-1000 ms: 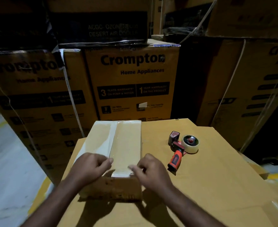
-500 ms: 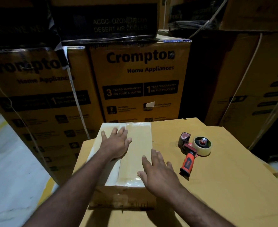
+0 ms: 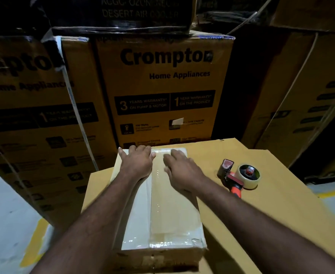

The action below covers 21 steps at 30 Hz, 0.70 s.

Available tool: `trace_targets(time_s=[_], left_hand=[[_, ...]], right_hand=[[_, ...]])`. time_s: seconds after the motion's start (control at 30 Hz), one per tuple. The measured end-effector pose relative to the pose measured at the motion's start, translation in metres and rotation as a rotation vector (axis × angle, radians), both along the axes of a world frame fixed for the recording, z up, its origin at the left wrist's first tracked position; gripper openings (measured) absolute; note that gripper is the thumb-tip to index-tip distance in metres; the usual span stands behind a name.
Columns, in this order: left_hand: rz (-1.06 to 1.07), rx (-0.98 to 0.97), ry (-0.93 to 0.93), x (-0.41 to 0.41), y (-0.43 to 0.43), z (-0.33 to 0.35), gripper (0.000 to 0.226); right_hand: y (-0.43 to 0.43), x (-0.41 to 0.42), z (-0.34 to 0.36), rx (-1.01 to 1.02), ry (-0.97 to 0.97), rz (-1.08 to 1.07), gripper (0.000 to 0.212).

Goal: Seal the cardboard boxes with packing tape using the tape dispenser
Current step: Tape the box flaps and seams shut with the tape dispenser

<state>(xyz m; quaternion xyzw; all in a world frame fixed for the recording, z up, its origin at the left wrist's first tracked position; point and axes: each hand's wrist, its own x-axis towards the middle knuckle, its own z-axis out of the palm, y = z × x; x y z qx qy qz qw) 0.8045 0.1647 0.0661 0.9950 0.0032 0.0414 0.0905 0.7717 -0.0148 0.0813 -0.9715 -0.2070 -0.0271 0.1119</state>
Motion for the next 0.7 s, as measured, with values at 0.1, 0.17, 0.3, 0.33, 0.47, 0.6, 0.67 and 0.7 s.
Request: trace_targets(time_s=[0.1,0.17,0.3,0.33,0.47,0.6,0.67,0.7], left_hand=[[-0.014,-0.011,-0.015,-0.005,0.000,0.002,0.049],[-0.014,-0.026,-0.012,-0.004,0.004,0.001,0.048],[0.014,-0.025,0.056,0.002,0.007,0.003,0.049],[0.043,-0.023,0.091,0.003,0.009,0.004,0.051],[0.169,-0.126,0.224,-0.002,0.044,0.012,0.079],[0.141,-0.329,0.203,-0.033,0.071,0.025,0.080],[0.110,-0.391,0.151,-0.048,0.070,0.030,0.070],[0.110,-0.426,0.141,-0.054,0.068,0.032,0.065]], right_hand=[[0.009,0.041,0.000,-0.010,0.098,-0.061,0.045],[0.009,0.053,0.002,0.012,0.087,-0.107,0.038],[0.012,0.056,0.006,0.078,0.087,-0.163,0.031],[0.012,0.054,0.008,0.129,0.093,-0.194,0.032],[-0.010,0.028,0.020,0.400,0.061,-0.328,0.058],[-0.027,-0.014,0.009,0.420,0.264,-0.270,0.053],[-0.023,-0.026,-0.005,0.420,0.290,-0.249,0.063],[-0.021,-0.029,-0.010,0.439,0.287,-0.248,0.066]])
